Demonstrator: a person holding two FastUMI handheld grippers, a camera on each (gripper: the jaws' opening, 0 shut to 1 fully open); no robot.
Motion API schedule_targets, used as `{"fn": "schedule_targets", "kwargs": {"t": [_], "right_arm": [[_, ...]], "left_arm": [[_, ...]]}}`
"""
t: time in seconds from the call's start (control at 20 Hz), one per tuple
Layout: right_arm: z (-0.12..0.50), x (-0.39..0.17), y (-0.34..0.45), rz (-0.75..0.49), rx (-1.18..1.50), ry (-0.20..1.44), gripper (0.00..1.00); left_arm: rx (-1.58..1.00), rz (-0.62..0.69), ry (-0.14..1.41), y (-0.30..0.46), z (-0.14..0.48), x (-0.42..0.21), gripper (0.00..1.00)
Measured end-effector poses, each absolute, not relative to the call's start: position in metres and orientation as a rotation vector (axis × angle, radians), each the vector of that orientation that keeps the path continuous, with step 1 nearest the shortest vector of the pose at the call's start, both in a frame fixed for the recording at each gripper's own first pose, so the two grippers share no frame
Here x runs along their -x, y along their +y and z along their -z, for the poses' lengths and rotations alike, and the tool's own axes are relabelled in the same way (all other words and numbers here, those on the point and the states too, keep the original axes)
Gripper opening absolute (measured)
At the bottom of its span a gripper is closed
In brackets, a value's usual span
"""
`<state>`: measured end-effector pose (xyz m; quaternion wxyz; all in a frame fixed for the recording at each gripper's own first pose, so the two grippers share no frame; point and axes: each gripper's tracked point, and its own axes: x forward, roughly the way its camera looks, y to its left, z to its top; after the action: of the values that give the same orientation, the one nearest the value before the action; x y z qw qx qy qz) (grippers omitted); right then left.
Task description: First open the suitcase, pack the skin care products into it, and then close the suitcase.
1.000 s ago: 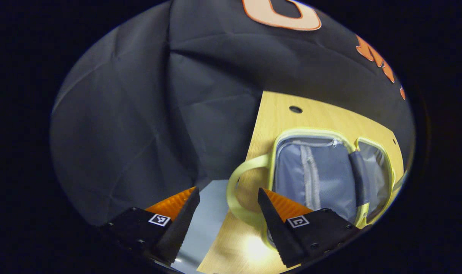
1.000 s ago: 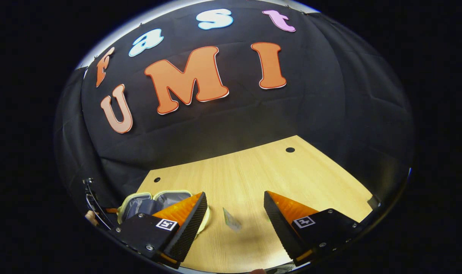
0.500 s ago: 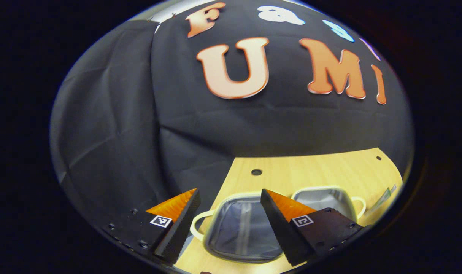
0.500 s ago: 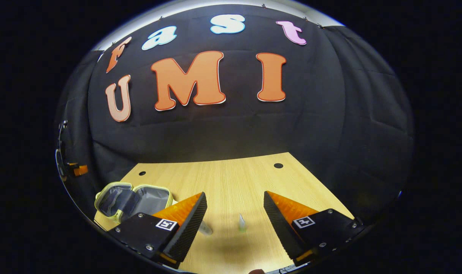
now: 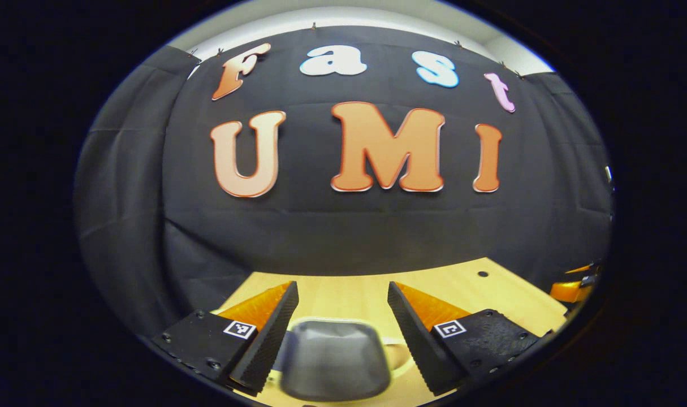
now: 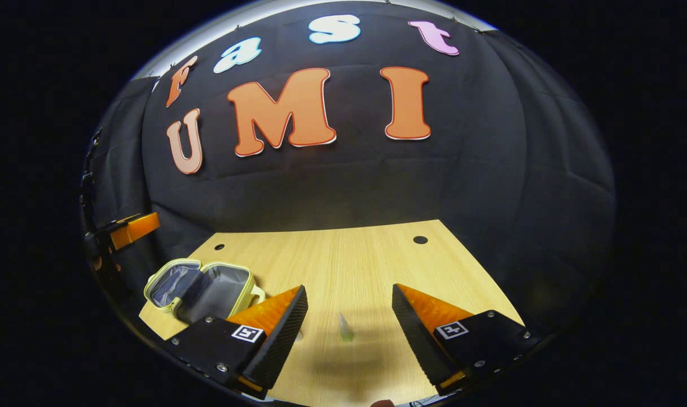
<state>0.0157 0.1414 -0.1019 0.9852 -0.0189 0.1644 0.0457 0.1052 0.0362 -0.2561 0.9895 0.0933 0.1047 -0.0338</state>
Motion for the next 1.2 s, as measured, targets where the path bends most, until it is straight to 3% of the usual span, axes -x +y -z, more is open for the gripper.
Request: {"fn": "schedule_targets", "kwargs": {"t": [0.4,0.75,1.05,1.15,1.2], "right_arm": [[0.123,-0.004,0.072,-0.055,0.071,0.403,0.95],[0.141,0.005,0.031,0.000,0.070,0.462,0.95],[0.155,0.011,0.023,0.017,0.071,0.505,0.95],[0.159,0.011,0.022,0.019,0.079,0.518,0.95],[0.159,0.011,0.024,0.016,0.082,0.520,0.95]], "left_arm": [[-0.149,0.187,0.315,-0.101,0.374,-0.102,0.98],[-0.268,0.194,0.540,-0.120,0.512,-0.088,0.99],[-0.297,0.153,0.676,-0.111,0.567,-0.083,0.98],[-0.301,0.139,0.701,-0.109,0.577,-0.084,0.89],[-0.304,0.138,0.710,-0.111,0.575,-0.081,0.66]]}}
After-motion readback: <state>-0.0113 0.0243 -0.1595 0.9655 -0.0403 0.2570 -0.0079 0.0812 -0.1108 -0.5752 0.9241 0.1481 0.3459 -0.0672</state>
